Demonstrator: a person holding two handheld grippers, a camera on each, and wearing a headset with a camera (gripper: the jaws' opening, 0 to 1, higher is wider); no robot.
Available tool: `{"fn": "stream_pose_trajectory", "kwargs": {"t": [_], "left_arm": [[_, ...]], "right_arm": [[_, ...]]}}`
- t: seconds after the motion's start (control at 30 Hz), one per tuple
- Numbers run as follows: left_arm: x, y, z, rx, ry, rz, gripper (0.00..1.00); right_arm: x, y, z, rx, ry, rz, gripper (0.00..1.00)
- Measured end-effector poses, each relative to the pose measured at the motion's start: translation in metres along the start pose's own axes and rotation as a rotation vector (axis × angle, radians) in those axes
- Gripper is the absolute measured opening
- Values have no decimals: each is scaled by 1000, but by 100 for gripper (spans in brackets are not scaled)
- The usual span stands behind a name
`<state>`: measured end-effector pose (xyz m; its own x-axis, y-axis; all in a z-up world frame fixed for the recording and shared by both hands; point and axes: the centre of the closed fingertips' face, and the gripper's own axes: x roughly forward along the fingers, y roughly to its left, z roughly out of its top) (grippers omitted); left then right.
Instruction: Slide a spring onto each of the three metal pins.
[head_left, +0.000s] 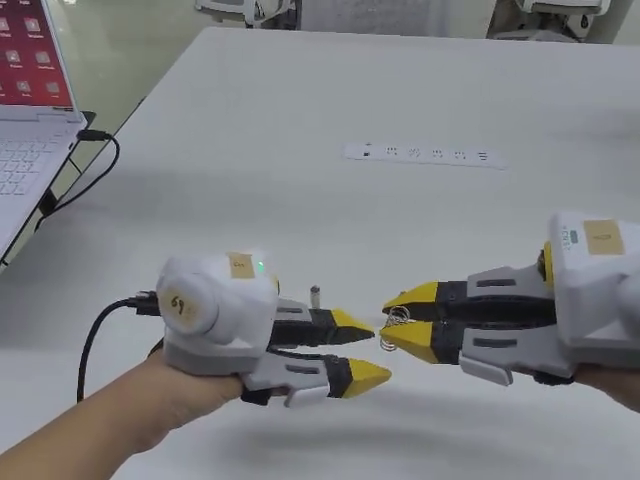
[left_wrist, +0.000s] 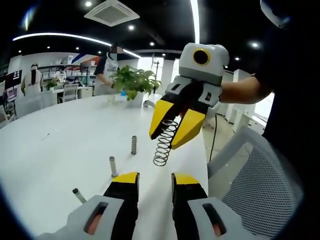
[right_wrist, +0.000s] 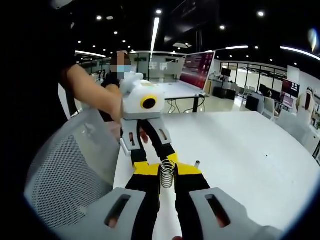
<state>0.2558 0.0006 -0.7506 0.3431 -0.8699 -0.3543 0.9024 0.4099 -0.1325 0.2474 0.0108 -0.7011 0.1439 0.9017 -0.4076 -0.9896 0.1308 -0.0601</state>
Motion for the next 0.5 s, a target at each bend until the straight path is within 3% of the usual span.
{"fn": "stream_pose_trajectory", "kwargs": {"t": [0.33,0.5], "left_arm": [[-27,25,-9,-30,-8,102,35],[-40,29,-21,-51,5,141,48]], "right_arm": [[-2,-6,-6,-12,11,-24,8],[-3,-10,-12,-16,20,-41,8]]}}
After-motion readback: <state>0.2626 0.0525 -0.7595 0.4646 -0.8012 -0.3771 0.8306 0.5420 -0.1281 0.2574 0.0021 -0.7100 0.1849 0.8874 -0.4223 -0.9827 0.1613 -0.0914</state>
